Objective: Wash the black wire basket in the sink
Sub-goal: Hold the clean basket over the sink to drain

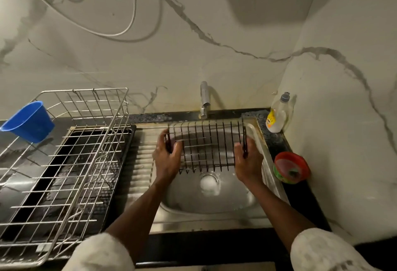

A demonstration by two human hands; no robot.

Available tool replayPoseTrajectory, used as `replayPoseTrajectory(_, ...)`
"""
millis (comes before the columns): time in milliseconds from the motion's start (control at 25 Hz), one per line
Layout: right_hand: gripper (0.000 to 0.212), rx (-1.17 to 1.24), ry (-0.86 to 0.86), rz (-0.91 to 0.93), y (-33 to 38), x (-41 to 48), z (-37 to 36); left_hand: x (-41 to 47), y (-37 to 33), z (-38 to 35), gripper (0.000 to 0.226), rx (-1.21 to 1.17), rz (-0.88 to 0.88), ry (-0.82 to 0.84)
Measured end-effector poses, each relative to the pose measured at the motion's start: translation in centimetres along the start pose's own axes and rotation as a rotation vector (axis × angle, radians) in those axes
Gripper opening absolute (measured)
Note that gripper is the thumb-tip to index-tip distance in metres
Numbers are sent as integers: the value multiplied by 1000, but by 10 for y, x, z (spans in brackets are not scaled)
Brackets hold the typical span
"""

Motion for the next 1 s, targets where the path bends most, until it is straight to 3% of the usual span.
replayPoseTrajectory(80, 91, -271, 270, -429, -10, 4, -10, 5, 17, -3, 61, 237, 382, 153)
replayPoseTrajectory(160, 104, -350, 301, -579, -29, -5, -17, 4, 29, 3, 71, 390, 441, 150)
replayPoseTrajectory(360, 85, -308, 365, -511, -22, -20, -18, 14, 27, 11, 80, 401, 366, 184)
replayPoseTrajectory(480, 82, -260, 345, -498, -15, -17, -23, 14, 26, 18, 72, 358, 378, 170)
replayPoseTrajectory(560, 83, -222, 261, -345, -15, -20, -28, 8, 17, 26, 56, 224, 287, 127)
replayPoseTrajectory(640, 66, -63, 132, -115, -8, -27, -23, 1, 8, 31, 37, 71, 105, 39)
replayPoseTrajectory(720, 54, 64, 32, 62, 4, -33, -18, -3, 1, 35, 38, -41, -44, -38)
replayPoseTrajectory(800, 56, 29, 17, 45, -3, -29, -25, 1, 2, 32, 40, 2, -39, -34)
replayPoseTrajectory(920, 80, -221, 319, -513, -6, -15, -33, 15, 11, 24, 43, 335, 342, 211)
replayPoseTrajectory(1000, 84, -273, 384, -626, -9, -16, -29, 15, 19, 21, 51, 471, 356, 246)
Point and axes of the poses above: each hand's wrist, its own x-axis towards the middle knuckle, its own z-axis out of the back of the hand, y = z × x, the point moved 1 cm from there along x, towards the middle knuckle, and after that the axes turned 15 degrees about -y, right-handed, at the moved point
